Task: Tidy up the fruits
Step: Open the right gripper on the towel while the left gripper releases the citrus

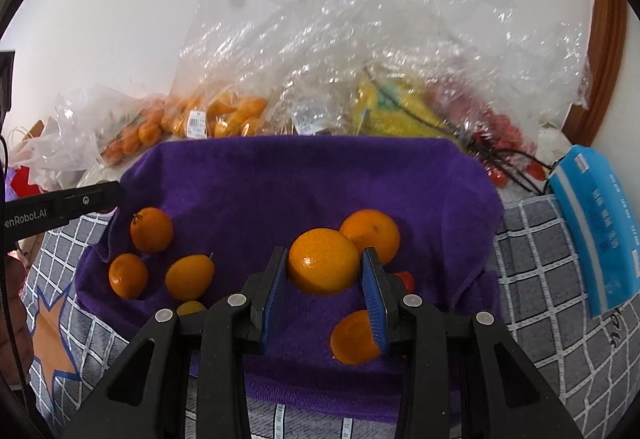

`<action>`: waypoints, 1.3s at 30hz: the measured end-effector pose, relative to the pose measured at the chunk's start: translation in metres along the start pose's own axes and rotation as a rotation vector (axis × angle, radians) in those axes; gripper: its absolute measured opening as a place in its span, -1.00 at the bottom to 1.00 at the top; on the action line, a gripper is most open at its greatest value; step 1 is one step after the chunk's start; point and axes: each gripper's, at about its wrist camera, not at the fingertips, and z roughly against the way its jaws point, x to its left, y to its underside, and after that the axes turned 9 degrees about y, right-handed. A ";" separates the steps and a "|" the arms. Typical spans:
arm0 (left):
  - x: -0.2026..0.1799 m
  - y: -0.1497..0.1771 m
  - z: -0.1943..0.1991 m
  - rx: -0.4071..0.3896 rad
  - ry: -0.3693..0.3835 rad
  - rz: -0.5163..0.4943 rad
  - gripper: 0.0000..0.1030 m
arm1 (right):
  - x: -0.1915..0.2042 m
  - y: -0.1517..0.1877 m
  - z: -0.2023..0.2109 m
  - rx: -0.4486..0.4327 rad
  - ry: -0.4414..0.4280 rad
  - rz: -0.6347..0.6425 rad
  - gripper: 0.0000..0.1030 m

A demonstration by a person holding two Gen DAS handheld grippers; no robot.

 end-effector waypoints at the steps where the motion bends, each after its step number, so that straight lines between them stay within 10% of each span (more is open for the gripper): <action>1: -0.002 0.000 -0.002 0.003 0.004 -0.004 -0.46 | 0.001 0.001 -0.002 0.004 -0.003 0.007 -0.29; 39: -0.025 -0.007 -0.075 0.102 0.080 -0.093 -0.46 | -0.001 0.013 -0.020 0.044 -0.053 0.020 -0.28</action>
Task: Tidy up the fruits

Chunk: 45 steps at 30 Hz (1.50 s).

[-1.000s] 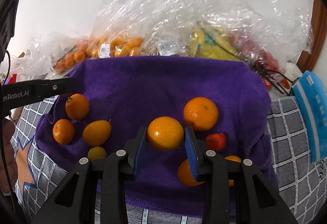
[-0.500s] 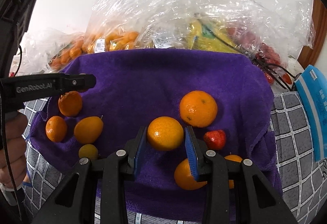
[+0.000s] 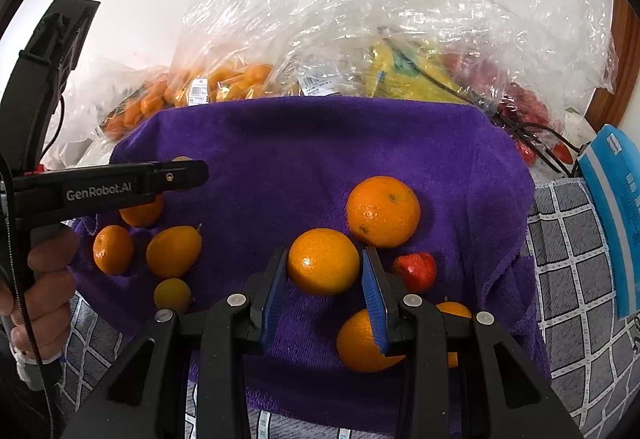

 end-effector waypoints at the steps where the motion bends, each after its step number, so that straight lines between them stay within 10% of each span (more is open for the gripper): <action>1: -0.001 0.000 -0.001 0.001 -0.005 -0.005 -0.46 | -0.001 0.000 0.001 0.001 -0.004 -0.004 -0.28; 23: -0.016 0.007 0.006 0.036 -0.009 0.003 -0.25 | -0.025 0.002 0.032 -0.042 0.037 -0.085 -0.22; 45: -0.058 0.125 0.195 -0.261 -0.102 0.002 0.62 | 0.002 0.055 0.195 -0.153 0.176 -0.115 0.27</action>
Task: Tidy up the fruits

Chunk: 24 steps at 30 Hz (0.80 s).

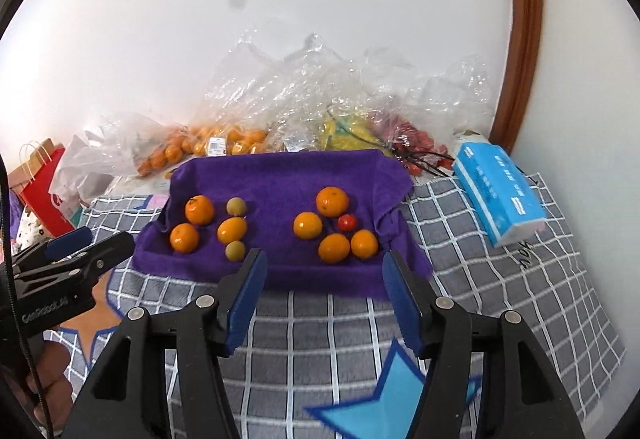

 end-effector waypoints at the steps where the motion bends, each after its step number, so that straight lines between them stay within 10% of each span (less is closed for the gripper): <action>1: 0.000 0.003 0.006 -0.010 -0.005 0.002 0.63 | -0.002 0.003 0.006 -0.005 0.003 -0.007 0.30; 10: -0.009 0.025 0.047 -0.087 -0.035 -0.020 0.68 | -0.009 0.023 0.044 -0.092 -0.008 -0.020 0.84; 24: -0.022 0.040 0.054 -0.096 -0.057 -0.046 0.69 | -0.018 0.037 0.057 -0.098 0.005 -0.033 0.86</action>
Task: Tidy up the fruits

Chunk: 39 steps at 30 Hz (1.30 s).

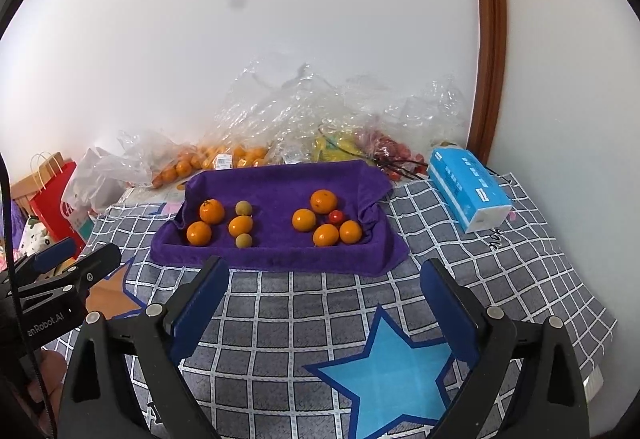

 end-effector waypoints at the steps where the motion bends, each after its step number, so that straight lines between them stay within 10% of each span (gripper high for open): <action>1: 0.000 0.000 0.001 -0.002 -0.001 0.001 0.69 | 0.000 0.000 0.001 -0.001 0.001 0.001 0.86; 39: 0.005 0.002 0.007 -0.012 -0.008 0.004 0.69 | 0.002 0.001 0.009 -0.016 -0.002 0.000 0.86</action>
